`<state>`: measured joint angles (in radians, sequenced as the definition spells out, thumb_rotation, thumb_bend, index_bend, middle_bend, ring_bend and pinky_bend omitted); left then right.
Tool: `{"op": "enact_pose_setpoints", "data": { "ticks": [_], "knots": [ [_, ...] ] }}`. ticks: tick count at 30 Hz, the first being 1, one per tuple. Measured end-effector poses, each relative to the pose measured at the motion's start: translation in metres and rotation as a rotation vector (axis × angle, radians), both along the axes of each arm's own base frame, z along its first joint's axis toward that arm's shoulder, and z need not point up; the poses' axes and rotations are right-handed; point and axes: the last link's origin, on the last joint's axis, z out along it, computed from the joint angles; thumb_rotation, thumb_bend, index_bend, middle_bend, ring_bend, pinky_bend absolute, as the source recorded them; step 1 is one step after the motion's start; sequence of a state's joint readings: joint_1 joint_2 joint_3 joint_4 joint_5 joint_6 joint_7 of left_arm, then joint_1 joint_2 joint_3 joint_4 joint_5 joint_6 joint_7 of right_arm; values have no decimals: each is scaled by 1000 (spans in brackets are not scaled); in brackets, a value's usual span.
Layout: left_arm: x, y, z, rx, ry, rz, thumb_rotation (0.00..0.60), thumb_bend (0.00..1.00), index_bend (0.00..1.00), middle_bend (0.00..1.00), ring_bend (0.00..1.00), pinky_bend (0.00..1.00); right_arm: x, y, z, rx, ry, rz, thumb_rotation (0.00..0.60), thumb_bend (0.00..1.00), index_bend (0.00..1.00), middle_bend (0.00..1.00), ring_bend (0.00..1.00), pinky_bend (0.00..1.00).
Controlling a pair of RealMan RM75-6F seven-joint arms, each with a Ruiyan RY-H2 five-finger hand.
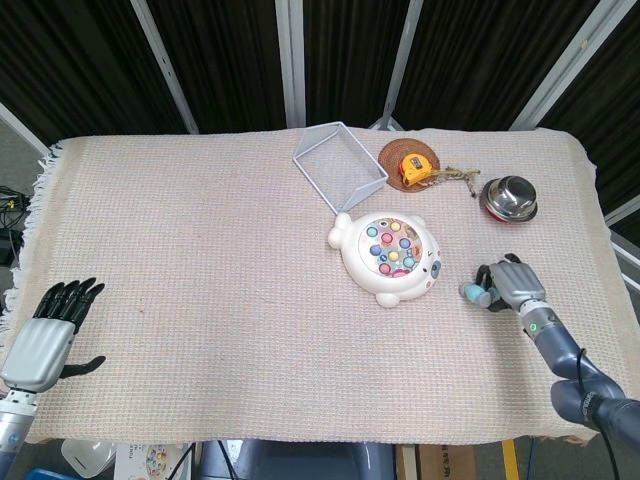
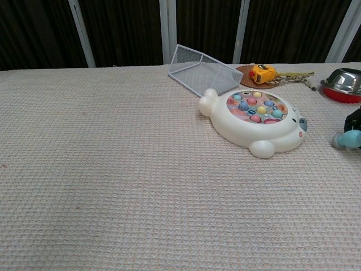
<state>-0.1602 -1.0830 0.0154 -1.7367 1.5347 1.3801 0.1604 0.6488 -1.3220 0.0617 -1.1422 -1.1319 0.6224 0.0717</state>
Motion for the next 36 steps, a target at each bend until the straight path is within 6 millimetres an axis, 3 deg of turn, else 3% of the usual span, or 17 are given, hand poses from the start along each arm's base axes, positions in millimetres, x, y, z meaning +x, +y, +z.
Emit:
{"op": "enact_pose_setpoints", "data": {
  "ticks": [16, 19, 26, 29, 32, 36],
  "knots": [
    [-3, 1, -1, -5, -3, 12, 600, 79, 0, 0, 0, 0, 13, -16, 6, 26, 50, -16, 600, 396, 407, 458, 240, 65],
    [-4, 1, -2, -7, -3, 15, 600, 79, 0, 0, 0, 0, 13, -17, 5, 29, 56, -20, 600, 396, 361, 441, 219, 45],
    [-5, 2, -2, -7, -6, 14, 600, 79, 0, 0, 0, 0, 14, -16, 4, 40, 77, -23, 600, 390, 147, 313, 101, 6],
    [-6, 2, -3, -8, -7, 13, 600, 79, 0, 0, 0, 0, 15, -15, 4, 46, 81, -26, 600, 306, 36, 221, 22, 0],
    [-6, 2, -2, -6, -9, 13, 600, 79, 0, 0, 0, 0, 16, -13, 4, 49, 83, -26, 600, 238, 0, 157, 0, 0],
    [-6, 3, -2, -3, -11, 12, 600, 79, 0, 0, 0, 0, 20, -11, 6, 39, 72, -16, 600, 234, 0, 127, 0, 0]
  ]
}}
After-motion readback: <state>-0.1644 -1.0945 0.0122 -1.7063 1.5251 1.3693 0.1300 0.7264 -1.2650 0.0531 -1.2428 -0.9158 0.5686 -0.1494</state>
